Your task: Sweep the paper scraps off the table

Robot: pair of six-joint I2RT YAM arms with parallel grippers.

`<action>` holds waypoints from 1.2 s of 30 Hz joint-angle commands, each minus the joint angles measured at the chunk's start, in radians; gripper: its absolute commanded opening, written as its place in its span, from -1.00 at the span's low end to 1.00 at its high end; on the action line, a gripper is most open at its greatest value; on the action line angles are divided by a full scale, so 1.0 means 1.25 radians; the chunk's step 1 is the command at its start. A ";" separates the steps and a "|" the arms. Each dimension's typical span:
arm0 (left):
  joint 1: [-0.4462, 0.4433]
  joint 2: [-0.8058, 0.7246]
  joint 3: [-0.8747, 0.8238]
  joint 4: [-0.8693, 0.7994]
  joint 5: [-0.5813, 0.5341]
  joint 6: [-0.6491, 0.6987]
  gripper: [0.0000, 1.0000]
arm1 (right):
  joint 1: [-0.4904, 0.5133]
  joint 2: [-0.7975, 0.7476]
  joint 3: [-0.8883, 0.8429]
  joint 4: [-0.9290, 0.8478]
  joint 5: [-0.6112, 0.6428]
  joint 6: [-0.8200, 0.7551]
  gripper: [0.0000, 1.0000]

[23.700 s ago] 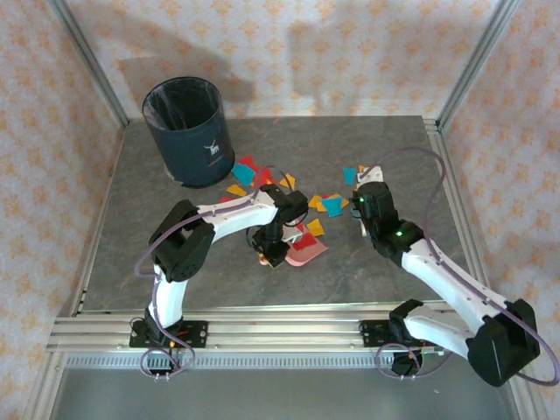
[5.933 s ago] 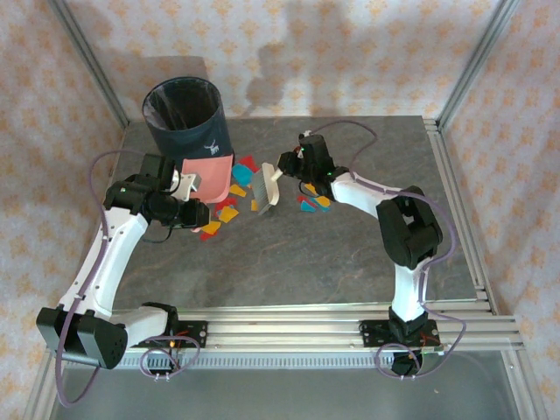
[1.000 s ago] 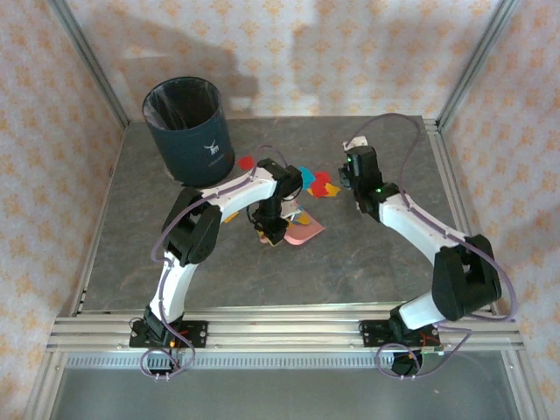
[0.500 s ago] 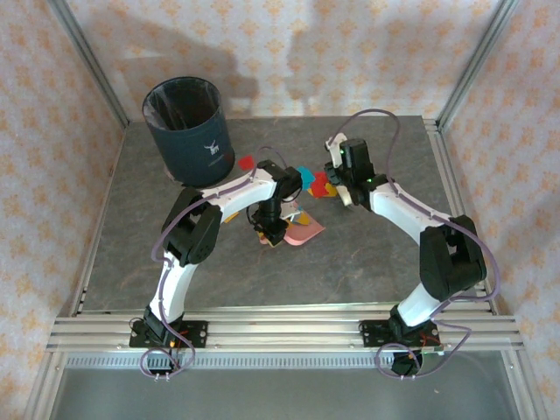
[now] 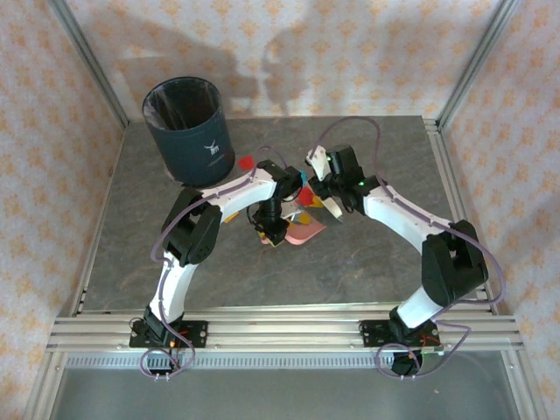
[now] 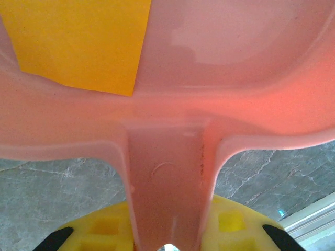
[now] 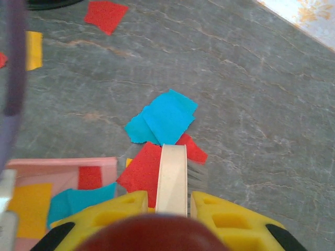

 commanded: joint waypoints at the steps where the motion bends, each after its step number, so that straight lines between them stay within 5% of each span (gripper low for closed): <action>1: 0.007 -0.031 -0.009 0.007 0.000 -0.015 -1.00 | 0.015 -0.041 -0.018 -0.062 -0.047 0.026 -1.00; 15: 0.008 -0.036 -0.014 0.020 -0.001 -0.028 -1.00 | 0.052 -0.149 -0.065 -0.098 -0.097 0.094 -1.00; 36: 0.004 -0.092 -0.086 0.003 0.038 0.009 -1.00 | 0.055 -0.211 -0.076 -0.050 0.103 0.168 -1.00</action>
